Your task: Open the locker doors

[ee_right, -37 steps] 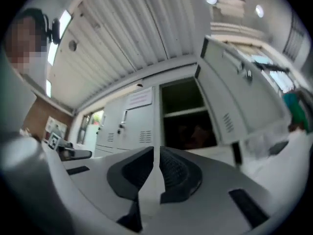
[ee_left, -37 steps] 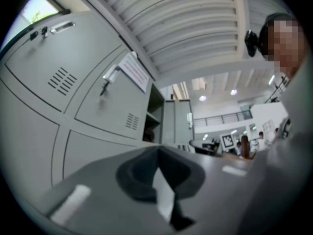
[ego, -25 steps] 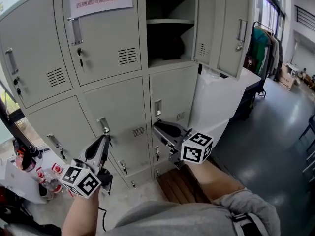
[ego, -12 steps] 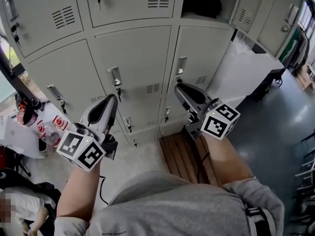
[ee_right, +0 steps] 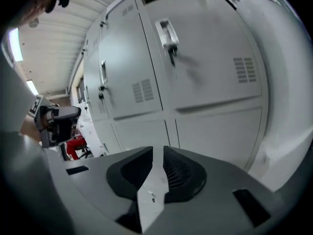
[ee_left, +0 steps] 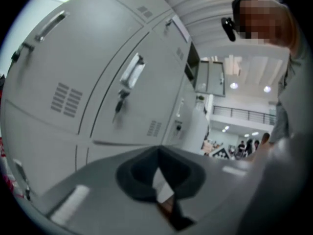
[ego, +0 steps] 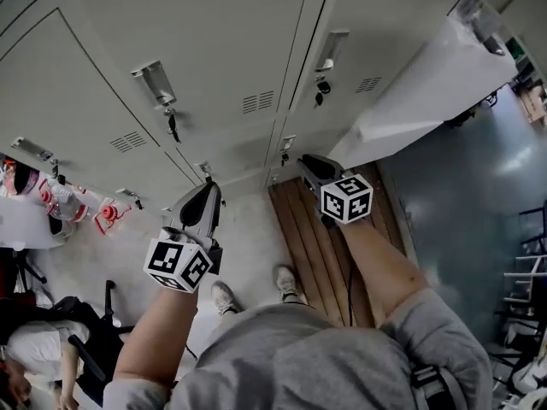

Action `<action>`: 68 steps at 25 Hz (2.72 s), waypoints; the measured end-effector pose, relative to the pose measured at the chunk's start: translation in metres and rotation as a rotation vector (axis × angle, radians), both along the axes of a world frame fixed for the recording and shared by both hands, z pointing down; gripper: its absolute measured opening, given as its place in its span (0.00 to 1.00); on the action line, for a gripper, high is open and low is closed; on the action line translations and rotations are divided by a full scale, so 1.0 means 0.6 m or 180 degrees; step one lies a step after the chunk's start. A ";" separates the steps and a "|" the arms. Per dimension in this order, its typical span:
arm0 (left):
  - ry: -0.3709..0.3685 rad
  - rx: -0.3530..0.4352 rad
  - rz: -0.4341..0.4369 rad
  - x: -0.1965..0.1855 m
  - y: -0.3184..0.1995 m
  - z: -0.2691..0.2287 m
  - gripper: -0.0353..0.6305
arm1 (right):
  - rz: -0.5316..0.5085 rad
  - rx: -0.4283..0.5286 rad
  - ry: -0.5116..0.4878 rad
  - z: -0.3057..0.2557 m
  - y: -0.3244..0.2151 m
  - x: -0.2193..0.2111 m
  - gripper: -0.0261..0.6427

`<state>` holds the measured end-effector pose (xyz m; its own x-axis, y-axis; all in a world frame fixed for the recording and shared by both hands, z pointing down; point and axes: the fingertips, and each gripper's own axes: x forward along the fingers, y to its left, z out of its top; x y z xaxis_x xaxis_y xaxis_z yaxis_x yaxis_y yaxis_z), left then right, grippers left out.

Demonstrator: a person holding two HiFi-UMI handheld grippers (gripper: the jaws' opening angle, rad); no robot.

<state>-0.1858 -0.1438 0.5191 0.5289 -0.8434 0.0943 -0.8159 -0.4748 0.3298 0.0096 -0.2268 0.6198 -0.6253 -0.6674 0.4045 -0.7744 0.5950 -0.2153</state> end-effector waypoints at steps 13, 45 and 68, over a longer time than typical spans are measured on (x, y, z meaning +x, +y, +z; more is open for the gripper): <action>-0.0342 -0.0886 0.0143 0.031 0.030 0.354 0.06 | 0.0281 -0.0237 0.0634 0.299 -0.156 -0.015 0.28; -0.0476 -0.0913 0.0530 0.152 0.069 0.360 0.06 | 0.0758 -0.0195 0.0615 0.312 0.070 0.281 0.29; -0.0489 -0.0912 0.0701 0.229 0.058 0.346 0.06 | 0.2399 -0.0796 0.0678 0.341 0.060 0.589 0.33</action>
<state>-0.0483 -0.1091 0.7266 0.6558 -0.6392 0.4016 -0.7549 -0.5506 0.3563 0.3632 -0.1906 0.8247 0.0619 -0.7520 0.6562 -0.9862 -0.1472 -0.0757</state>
